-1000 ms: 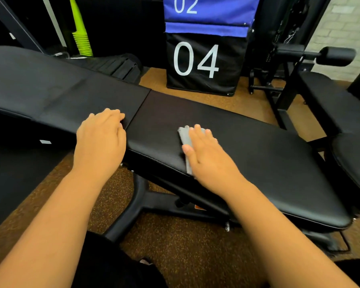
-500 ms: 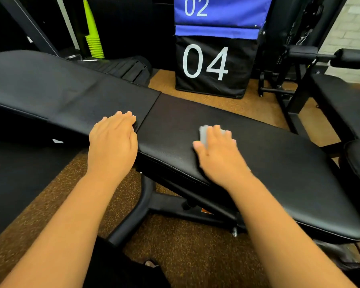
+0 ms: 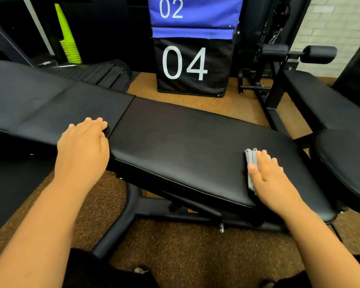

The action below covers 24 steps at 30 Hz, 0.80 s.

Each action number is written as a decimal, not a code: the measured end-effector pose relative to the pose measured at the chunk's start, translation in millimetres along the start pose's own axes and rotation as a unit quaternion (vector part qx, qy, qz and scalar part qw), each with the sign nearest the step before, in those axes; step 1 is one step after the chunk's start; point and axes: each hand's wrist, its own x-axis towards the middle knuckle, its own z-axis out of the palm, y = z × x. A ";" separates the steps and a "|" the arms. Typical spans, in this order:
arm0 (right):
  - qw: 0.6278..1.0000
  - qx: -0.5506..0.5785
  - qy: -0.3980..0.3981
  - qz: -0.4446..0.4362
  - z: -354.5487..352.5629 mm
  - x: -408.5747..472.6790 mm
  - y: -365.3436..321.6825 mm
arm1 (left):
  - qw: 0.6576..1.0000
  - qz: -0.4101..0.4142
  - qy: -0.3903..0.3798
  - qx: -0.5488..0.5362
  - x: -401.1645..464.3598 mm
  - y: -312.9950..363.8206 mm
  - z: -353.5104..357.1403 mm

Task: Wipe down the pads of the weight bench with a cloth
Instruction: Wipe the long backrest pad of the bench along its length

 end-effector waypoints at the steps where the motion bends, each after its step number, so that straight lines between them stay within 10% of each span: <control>1: 0.999 -0.029 0.019 0.005 2.0 3.5 -1.8 | 1.000 -0.013 -0.004 -0.016 -0.8 4.9 -2.2; 10: 0.971 -0.031 -0.010 -0.235 42.3 -8.4 -131.1 | 0.967 0.110 -0.032 -0.227 -18.9 137.5 -1.8; 15: 0.931 0.320 -0.053 -0.167 5.6 -17.8 -82.4 | 0.938 0.059 -0.077 -0.332 -44.2 177.9 5.0; 20: 0.978 0.190 0.091 0.013 -7.8 -25.6 2.6 | 0.981 0.103 -0.160 0.044 -72.0 195.4 45.8; 24: 0.995 0.016 0.072 0.070 -0.7 -20.5 30.8 | 0.962 0.111 -0.217 0.126 -34.9 206.1 69.5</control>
